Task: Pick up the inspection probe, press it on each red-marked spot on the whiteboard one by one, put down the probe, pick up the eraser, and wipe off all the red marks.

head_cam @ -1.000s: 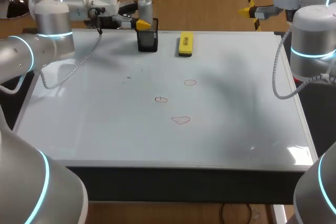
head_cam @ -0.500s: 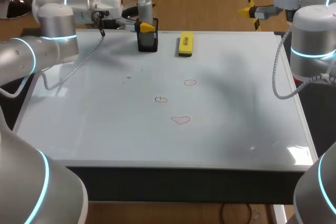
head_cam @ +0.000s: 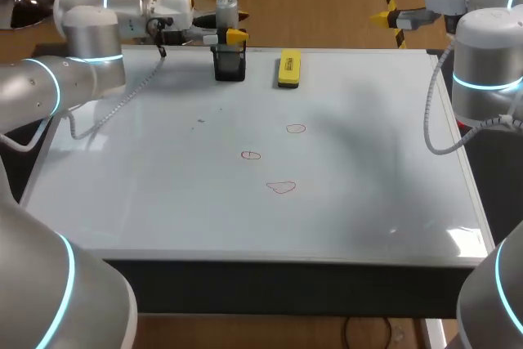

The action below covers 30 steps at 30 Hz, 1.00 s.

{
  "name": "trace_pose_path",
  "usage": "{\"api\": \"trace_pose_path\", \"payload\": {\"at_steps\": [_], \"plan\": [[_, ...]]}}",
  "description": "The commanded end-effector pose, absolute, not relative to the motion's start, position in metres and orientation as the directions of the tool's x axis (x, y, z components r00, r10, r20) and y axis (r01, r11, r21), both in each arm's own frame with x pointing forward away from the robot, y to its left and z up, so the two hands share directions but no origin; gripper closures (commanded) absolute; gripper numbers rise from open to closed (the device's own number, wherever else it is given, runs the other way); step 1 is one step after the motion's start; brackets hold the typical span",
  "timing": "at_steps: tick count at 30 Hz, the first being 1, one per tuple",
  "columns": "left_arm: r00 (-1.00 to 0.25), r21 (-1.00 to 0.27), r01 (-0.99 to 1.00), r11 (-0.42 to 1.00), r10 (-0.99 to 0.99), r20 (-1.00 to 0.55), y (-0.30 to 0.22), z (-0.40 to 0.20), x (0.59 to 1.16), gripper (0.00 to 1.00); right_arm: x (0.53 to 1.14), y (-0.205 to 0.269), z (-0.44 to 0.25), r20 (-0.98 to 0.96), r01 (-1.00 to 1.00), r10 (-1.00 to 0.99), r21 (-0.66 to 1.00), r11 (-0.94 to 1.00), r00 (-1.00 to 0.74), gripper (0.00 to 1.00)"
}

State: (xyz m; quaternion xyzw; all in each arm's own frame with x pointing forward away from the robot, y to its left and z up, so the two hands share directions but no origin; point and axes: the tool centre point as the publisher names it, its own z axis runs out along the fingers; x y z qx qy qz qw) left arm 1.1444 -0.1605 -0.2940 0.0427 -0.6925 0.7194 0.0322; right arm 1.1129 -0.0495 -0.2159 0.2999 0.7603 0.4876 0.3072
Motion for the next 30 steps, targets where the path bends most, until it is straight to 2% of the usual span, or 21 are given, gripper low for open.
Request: {"api": "trace_pose_path", "payload": {"at_steps": [1, 30], "plan": [[-0.995, -0.994, -0.103, -0.046, -0.012, 0.104, -0.16, -0.296, 1.146, 1.0, 1.113, -0.05, -0.216, -0.174, 0.157, 0.755, 0.925, 0.345, -0.632, 0.0], [-1.0, -0.995, 0.026, -0.1, -0.02, -0.024, -0.151, -0.243, 1.149, 1.0, 1.113, -0.05, -0.216, -0.174, 0.157, 0.755, 0.925, 0.345, -0.632, 0.0]]}}
